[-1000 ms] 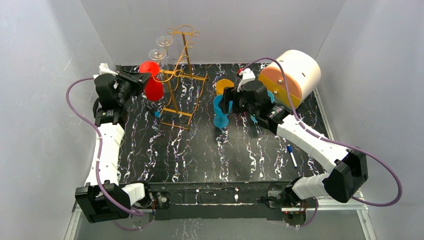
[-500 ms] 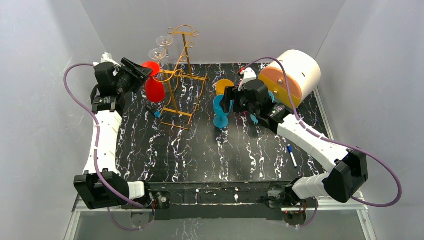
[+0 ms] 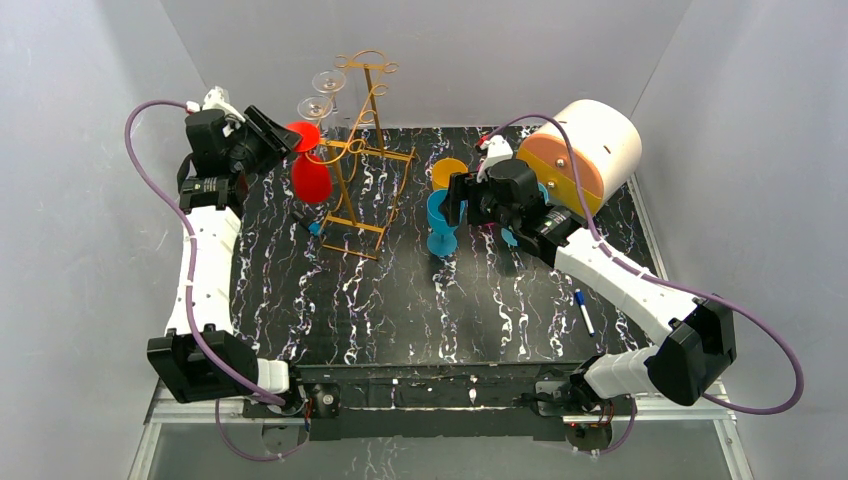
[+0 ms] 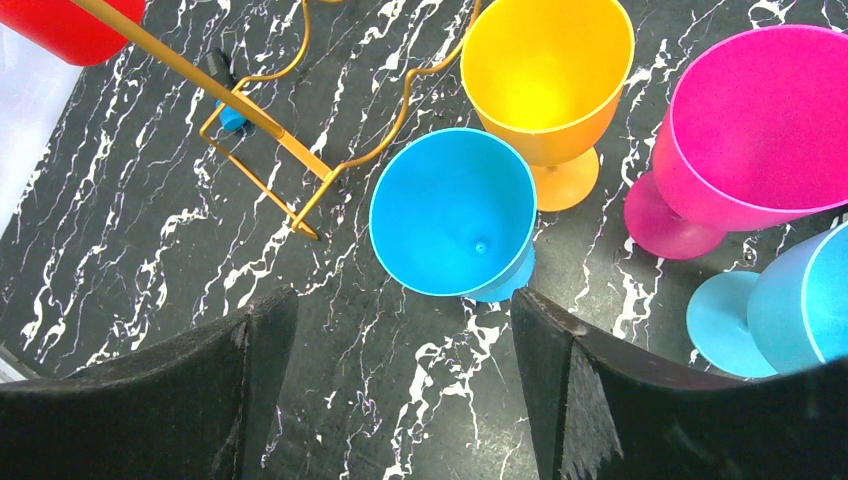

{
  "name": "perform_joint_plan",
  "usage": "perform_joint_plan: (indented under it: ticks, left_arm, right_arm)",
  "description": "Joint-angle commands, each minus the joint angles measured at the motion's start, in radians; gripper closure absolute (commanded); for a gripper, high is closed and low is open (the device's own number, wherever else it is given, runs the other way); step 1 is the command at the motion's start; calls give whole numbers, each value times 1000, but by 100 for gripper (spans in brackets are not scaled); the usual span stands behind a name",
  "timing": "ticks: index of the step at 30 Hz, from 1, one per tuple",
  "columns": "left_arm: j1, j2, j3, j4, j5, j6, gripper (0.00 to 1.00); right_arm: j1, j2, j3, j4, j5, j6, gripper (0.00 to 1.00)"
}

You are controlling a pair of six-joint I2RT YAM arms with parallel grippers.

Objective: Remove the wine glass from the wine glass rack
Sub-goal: Pick up the wine glass from the wine rack.

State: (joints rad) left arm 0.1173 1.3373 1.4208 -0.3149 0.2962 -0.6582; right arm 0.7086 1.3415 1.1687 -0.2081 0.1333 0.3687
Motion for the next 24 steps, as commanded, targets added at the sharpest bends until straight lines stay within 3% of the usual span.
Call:
perform_joint_plan:
  ticks: [1, 6, 14, 19, 24]
  left_arm:
    - [-2, 16, 54, -20, 12, 87, 57]
    - [-2, 16, 54, -7, 8, 88, 74]
    - [-2, -40, 9, 31, -40, 96, 85]
    - [-2, -45, 1, 58, -23, 87, 100]
    - [-2, -41, 17, 60, -18, 74, 100]
  right_arm:
    - [-5, -15, 12, 17, -7, -9, 14]
    - [-5, -3, 21, 5, -12, -10, 14]
    - [-6, 8, 23, 0, -16, -10, 13]
    - [-8, 18, 35, -6, -26, -9, 13]
    - [-7, 12, 31, -8, -29, -5, 13]
